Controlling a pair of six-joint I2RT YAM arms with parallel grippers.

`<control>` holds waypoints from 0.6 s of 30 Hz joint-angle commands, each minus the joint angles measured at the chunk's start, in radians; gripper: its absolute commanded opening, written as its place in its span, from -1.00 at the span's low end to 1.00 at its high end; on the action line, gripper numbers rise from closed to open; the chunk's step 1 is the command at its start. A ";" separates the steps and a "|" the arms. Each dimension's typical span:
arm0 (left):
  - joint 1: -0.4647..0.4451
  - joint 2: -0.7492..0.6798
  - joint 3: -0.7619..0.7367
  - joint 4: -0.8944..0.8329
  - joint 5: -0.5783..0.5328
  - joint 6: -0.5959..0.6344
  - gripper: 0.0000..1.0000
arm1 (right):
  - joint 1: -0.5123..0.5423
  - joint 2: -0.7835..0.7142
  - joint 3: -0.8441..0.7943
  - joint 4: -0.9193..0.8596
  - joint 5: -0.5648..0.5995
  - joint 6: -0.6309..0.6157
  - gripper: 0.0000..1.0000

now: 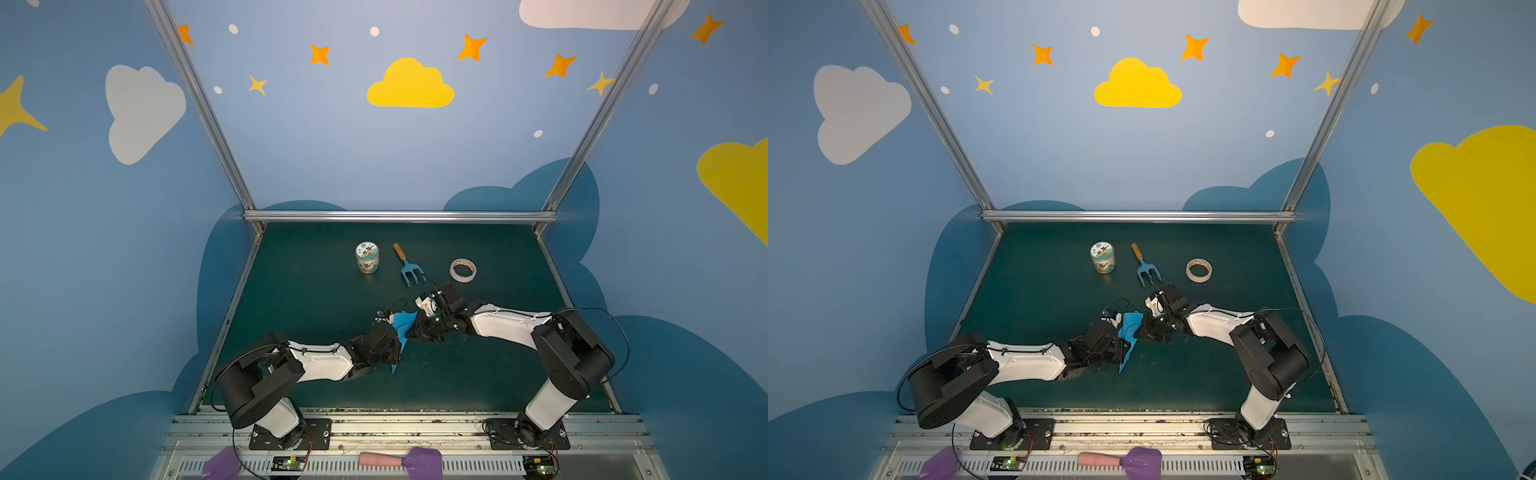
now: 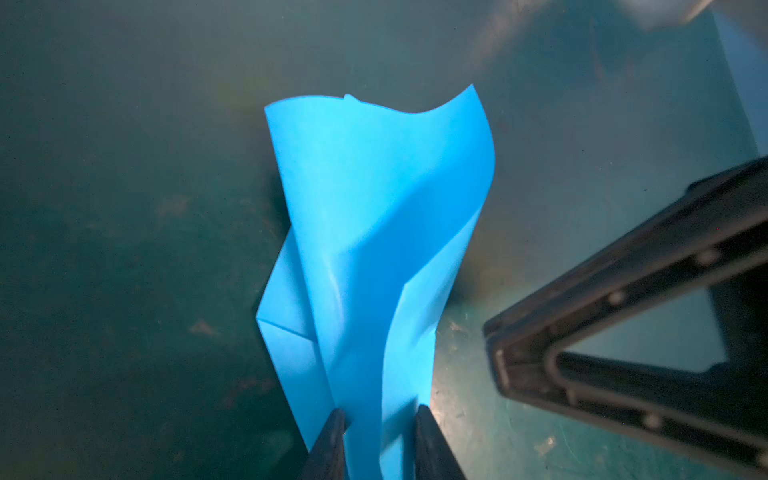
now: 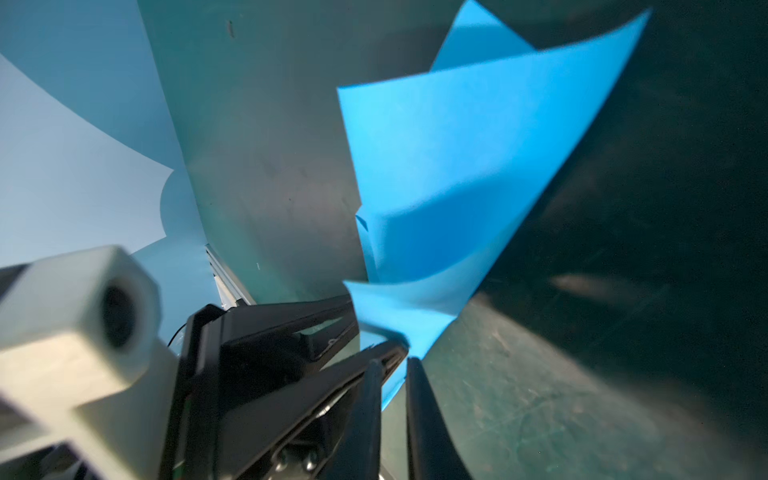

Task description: Fold a paper plane with a square sheet of paper (fold left side to right side)

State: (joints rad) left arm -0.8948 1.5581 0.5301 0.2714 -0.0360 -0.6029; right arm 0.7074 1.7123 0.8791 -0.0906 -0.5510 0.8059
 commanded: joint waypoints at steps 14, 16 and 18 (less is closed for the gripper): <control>0.005 -0.007 -0.088 -0.209 0.065 0.004 -0.18 | 0.038 0.154 0.101 0.004 0.011 -0.007 -0.90; 0.008 -0.068 -0.087 -0.239 0.070 -0.005 -0.05 | 0.038 0.162 0.084 0.019 0.013 -0.001 -0.90; 0.012 -0.135 -0.092 -0.270 0.069 -0.025 0.02 | 0.038 0.170 0.068 0.035 0.015 0.006 -0.91</control>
State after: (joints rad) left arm -0.8909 1.4628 0.4850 0.2420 0.0128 -0.6064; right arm 0.7399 1.8645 0.9699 -0.0704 -0.5503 0.8070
